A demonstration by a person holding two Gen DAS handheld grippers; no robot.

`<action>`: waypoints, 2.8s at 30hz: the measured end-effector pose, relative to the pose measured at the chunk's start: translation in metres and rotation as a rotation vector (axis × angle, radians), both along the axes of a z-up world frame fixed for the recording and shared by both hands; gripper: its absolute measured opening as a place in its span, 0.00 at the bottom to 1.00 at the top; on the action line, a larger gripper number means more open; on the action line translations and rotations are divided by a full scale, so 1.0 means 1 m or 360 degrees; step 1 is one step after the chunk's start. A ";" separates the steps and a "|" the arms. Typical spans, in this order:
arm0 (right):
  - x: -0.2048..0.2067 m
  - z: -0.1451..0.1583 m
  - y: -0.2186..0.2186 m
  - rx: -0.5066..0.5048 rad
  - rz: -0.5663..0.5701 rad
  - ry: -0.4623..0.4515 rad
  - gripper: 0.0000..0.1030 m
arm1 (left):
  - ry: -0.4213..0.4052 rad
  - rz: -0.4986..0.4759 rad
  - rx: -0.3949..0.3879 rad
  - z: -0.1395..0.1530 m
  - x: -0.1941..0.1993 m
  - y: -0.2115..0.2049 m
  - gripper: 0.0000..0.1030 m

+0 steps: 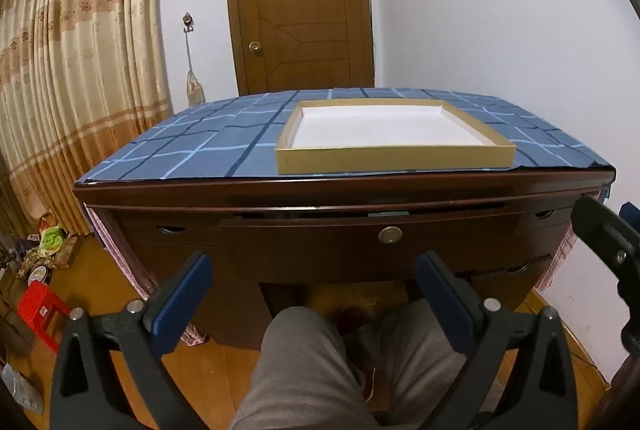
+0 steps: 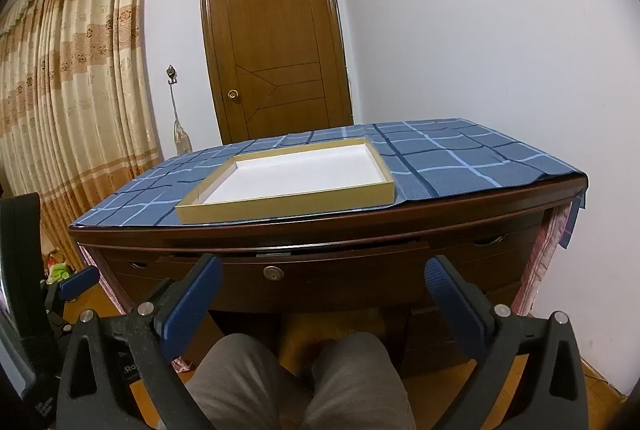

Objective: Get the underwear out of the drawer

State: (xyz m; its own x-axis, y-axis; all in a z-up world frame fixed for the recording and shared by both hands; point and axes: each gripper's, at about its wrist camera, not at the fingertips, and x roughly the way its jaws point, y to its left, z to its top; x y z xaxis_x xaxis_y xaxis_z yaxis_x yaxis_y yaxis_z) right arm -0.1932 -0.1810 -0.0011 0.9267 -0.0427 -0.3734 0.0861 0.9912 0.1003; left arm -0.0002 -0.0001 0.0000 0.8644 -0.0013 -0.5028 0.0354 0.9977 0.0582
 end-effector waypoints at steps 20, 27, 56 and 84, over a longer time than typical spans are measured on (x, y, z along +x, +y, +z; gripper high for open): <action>0.001 0.000 -0.001 0.0009 0.0000 0.0010 1.00 | 0.0023 -0.0038 -0.0051 -0.003 0.001 -0.002 1.00; 0.001 -0.001 -0.001 0.0010 -0.0001 0.0010 1.00 | 0.0029 -0.0048 -0.0059 -0.003 0.001 -0.002 1.00; 0.002 -0.004 0.000 0.0013 0.0001 0.0016 1.00 | 0.0028 -0.0049 -0.0057 -0.003 0.001 -0.002 1.00; 0.010 -0.011 -0.002 0.0039 -0.0008 0.0046 1.00 | 0.0070 -0.0058 -0.0073 -0.010 0.005 -0.002 1.00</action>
